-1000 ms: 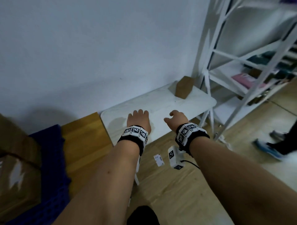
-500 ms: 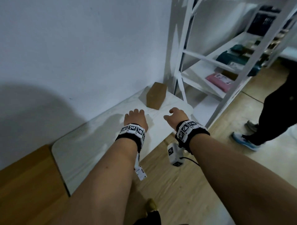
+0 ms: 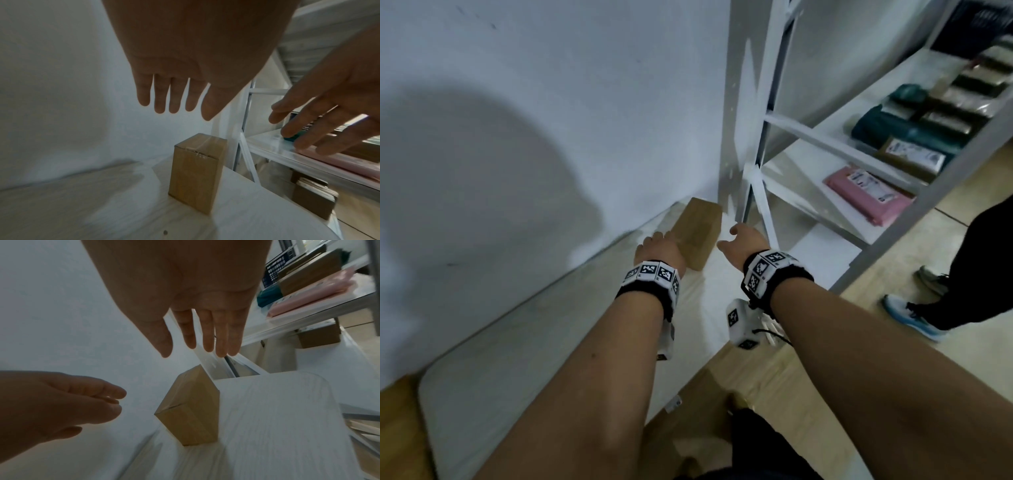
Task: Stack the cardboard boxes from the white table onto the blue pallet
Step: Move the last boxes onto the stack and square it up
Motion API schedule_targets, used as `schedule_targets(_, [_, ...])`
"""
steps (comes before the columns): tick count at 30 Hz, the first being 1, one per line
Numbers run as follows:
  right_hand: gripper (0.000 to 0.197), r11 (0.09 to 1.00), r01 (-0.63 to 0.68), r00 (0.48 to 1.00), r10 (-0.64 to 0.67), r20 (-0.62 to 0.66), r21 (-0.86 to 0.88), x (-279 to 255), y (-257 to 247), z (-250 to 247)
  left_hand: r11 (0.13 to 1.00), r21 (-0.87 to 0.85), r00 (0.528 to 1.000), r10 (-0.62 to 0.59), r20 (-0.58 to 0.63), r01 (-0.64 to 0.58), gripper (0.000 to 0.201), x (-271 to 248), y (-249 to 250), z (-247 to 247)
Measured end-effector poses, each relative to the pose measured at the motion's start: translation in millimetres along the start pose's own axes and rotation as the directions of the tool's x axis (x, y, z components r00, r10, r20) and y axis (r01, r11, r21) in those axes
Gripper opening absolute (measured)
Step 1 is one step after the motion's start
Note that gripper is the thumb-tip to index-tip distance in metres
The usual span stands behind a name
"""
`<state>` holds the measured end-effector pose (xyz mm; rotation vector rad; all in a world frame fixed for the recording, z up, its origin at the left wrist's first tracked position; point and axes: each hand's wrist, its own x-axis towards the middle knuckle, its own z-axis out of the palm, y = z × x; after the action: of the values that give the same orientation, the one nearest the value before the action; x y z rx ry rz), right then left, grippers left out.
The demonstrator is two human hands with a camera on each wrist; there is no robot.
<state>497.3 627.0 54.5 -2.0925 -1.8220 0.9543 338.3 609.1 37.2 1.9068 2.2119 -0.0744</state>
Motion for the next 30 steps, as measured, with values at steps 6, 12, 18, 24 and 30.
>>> schedule_targets(6, [0.053, 0.997, 0.066, 0.988, -0.059, 0.141, -0.049, 71, -6, -13, 0.984, -0.096, 0.986, -0.144, 0.090, 0.152, 0.048, 61, 23, 6])
schedule_targets(12, [0.062, 0.984, 0.153, 0.954, -0.122, 0.275, -0.095, 120, -6, -7, 0.938, -0.166, 0.944, -0.272, 0.184, 0.303, 0.044, 102, 29, 25])
schedule_targets(18, [0.066, 0.995, 0.098, 0.942, -0.086, 0.324, -0.021, 137, -6, 10, 0.907, -0.233, 0.930, -0.309, 0.198, 0.350, 0.033, 114, 33, 41])
schedule_targets(24, [0.051, 0.998, 0.059, 0.944, -0.048, 0.326, -0.022, 140, -15, 24, 0.854, -0.295, 0.899, -0.370, 0.234, 0.428, 0.032, 99, 28, 51])
schedule_targets(30, [0.046, 0.990, 0.124, 0.924, -0.089, 0.373, -0.070, 121, -33, 46, 0.768, -0.414, 0.867, -0.482, 0.129, 0.488, 0.027, 65, 2, 44])
